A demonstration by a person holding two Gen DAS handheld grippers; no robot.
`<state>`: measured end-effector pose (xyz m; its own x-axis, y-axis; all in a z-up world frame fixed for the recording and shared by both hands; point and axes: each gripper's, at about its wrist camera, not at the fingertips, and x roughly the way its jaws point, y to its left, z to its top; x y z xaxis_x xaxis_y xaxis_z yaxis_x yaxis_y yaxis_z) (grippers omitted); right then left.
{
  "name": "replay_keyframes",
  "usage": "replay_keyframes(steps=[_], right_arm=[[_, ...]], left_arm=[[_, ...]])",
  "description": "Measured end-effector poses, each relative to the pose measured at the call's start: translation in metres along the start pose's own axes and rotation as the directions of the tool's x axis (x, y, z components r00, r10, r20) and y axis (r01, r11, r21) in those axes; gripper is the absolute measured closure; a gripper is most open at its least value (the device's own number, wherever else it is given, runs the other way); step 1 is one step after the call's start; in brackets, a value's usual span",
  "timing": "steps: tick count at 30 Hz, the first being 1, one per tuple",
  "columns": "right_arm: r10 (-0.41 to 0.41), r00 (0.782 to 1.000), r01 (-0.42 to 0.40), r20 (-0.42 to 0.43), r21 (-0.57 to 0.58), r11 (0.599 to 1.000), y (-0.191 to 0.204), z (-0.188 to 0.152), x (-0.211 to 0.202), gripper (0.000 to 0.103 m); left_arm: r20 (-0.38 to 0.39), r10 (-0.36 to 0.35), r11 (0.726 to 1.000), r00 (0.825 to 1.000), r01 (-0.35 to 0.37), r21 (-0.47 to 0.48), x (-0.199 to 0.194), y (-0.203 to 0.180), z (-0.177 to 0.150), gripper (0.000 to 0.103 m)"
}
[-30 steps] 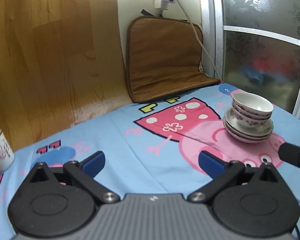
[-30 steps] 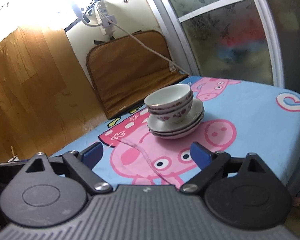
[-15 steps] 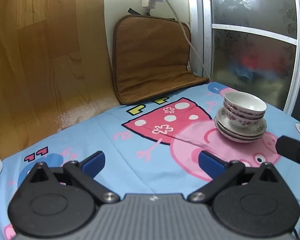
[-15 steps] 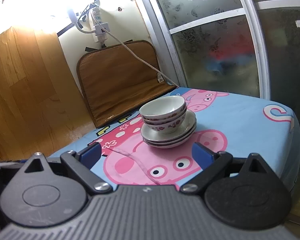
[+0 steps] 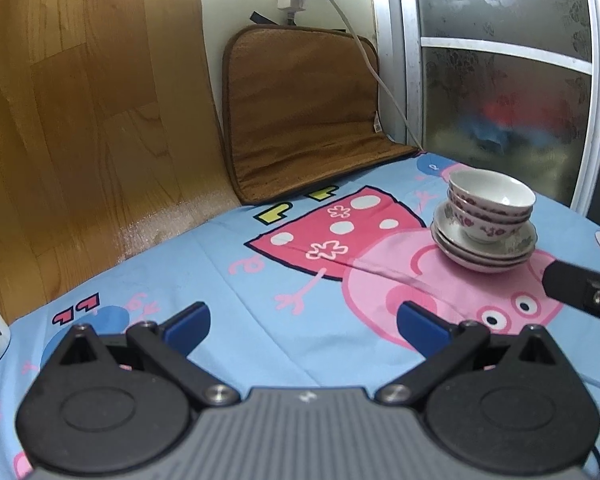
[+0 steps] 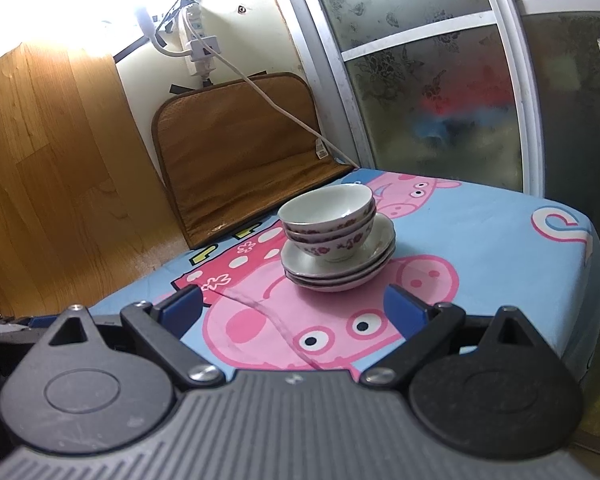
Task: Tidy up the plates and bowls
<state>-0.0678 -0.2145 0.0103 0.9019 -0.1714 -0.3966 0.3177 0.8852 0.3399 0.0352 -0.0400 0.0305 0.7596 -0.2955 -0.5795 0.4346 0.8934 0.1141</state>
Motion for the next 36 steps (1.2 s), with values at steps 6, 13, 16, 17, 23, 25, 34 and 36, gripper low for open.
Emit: replay_keyframes(steps=[6,13,16,17,23,25,34,36], right_arm=[[-0.011,1.0,0.011,-0.007,0.02,1.0,-0.006,0.001,0.002,0.004],[-0.009,1.0,0.009,-0.019,0.034,0.999,-0.01,0.001,0.005,0.004],[-0.007,1.0,0.008,-0.029,0.037,0.999,-0.01,0.0,0.005,0.004],[-0.007,0.999,0.008,-0.031,0.038,0.999,-0.01,0.0,0.005,0.004],[-0.006,0.999,0.008,-0.038,0.045,0.999,-0.012,-0.001,0.007,0.004],[-0.005,0.999,0.006,-0.041,0.045,0.999,-0.012,-0.001,0.007,0.004],[-0.003,0.999,0.005,-0.043,0.045,0.999,-0.012,-0.001,0.006,0.004],[-0.003,0.999,0.005,-0.044,0.045,0.999,-0.012,-0.001,0.006,0.004]], left_arm=[[-0.012,-0.002,1.0,1.0,0.002,0.006,0.003,-0.003,-0.004,0.0],[-0.017,0.005,1.0,1.0,-0.004,0.007,0.004,-0.004,-0.004,0.0],[-0.016,0.02,1.0,1.0,-0.02,0.011,0.004,-0.005,-0.005,0.0],[-0.017,0.025,1.0,1.0,-0.025,0.011,0.005,-0.005,-0.005,0.0],[-0.033,0.034,0.999,0.999,-0.034,0.001,0.008,-0.003,-0.005,0.0],[-0.035,0.032,0.999,0.999,-0.032,-0.001,0.008,-0.002,-0.005,0.0],[-0.04,0.021,1.0,0.999,-0.02,0.015,0.007,-0.007,-0.007,0.0],[-0.038,0.019,1.0,0.999,-0.018,0.015,0.007,-0.007,-0.007,0.0]])
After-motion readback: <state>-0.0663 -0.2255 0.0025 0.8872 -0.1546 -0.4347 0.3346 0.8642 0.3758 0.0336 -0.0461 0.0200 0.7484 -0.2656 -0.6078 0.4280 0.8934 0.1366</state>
